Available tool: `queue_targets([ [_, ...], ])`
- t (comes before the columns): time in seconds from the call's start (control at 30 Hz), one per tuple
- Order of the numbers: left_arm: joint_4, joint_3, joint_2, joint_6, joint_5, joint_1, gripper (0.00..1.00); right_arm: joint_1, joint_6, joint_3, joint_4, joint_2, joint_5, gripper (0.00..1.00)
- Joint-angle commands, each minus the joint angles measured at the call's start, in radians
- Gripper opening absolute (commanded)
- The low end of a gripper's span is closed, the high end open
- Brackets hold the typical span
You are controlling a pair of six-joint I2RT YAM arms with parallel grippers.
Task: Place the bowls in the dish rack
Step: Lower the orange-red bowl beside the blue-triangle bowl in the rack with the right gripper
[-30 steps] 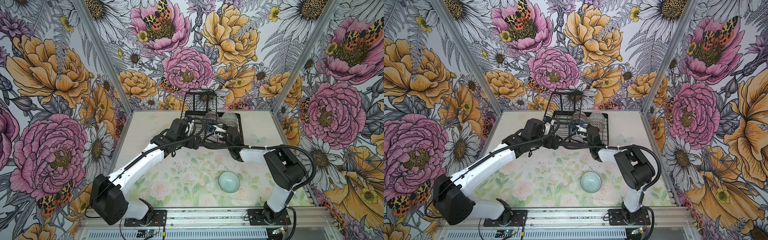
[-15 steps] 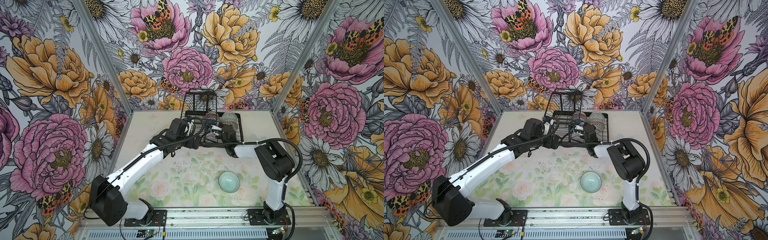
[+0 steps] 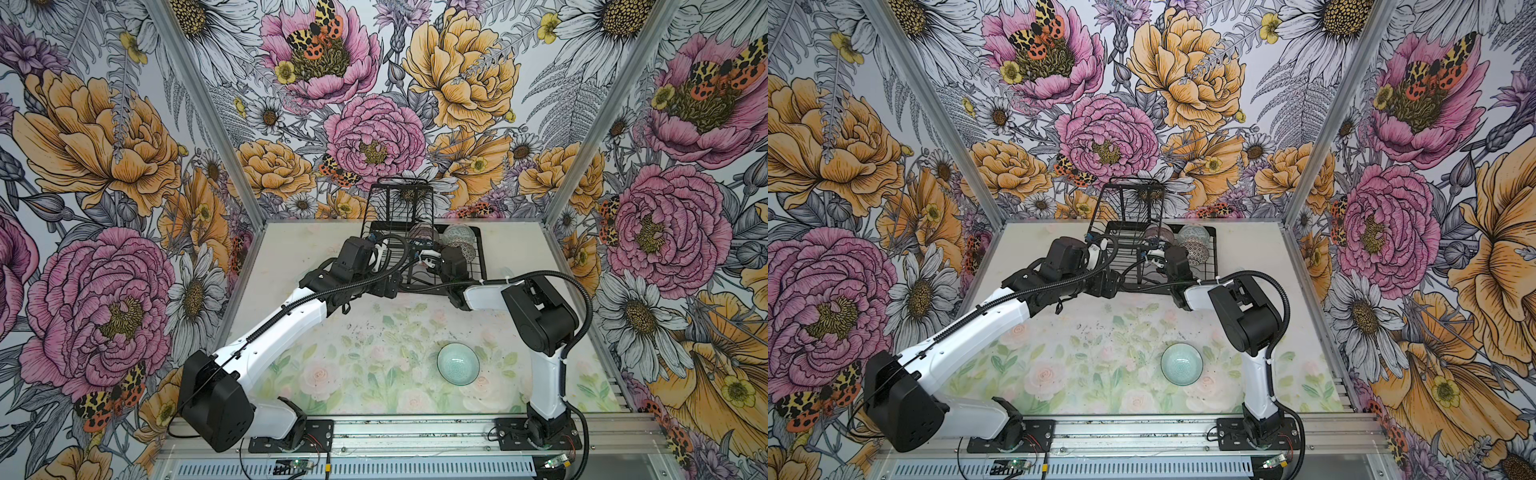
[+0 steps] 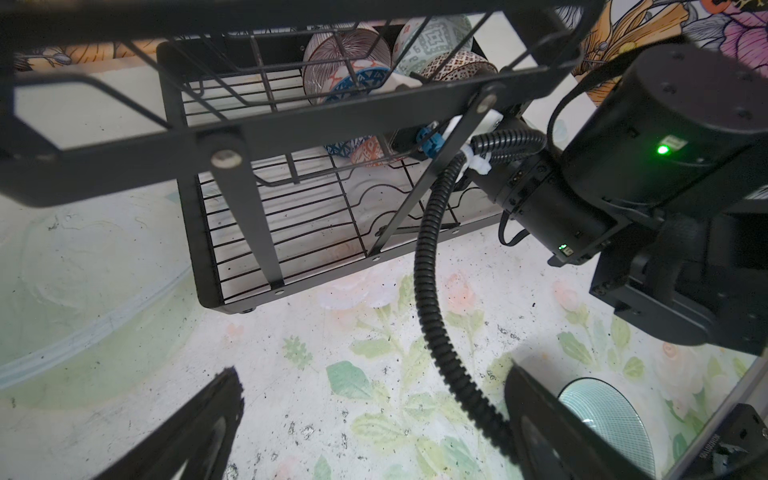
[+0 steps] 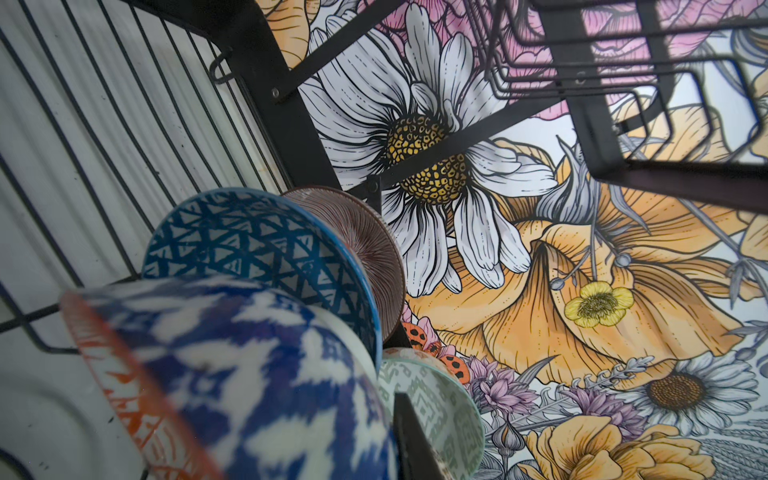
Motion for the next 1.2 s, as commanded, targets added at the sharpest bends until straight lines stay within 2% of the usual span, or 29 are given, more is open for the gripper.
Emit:
queue_targets([
  [0.0, -0.011, 0.008, -0.005, 0.014, 0.021, 0.009, 0.99, -0.007, 0.066, 0.042, 0.062, 0.016, -0.043, 0.00],
  [0.43, -0.011, 0.007, -0.004, 0.017, 0.020, 0.008, 0.99, 0.008, 0.090, 0.011, 0.035, 0.035, -0.068, 0.00],
  [1.07, -0.011, -0.018, -0.022, 0.013, 0.015, 0.011, 0.99, 0.019, 0.150, -0.088, -0.026, -0.032, -0.048, 0.00],
  [1.17, -0.011, -0.022, -0.028, 0.011, 0.014, 0.011, 0.99, 0.021, 0.159, -0.097, -0.032, -0.047, -0.047, 0.09],
])
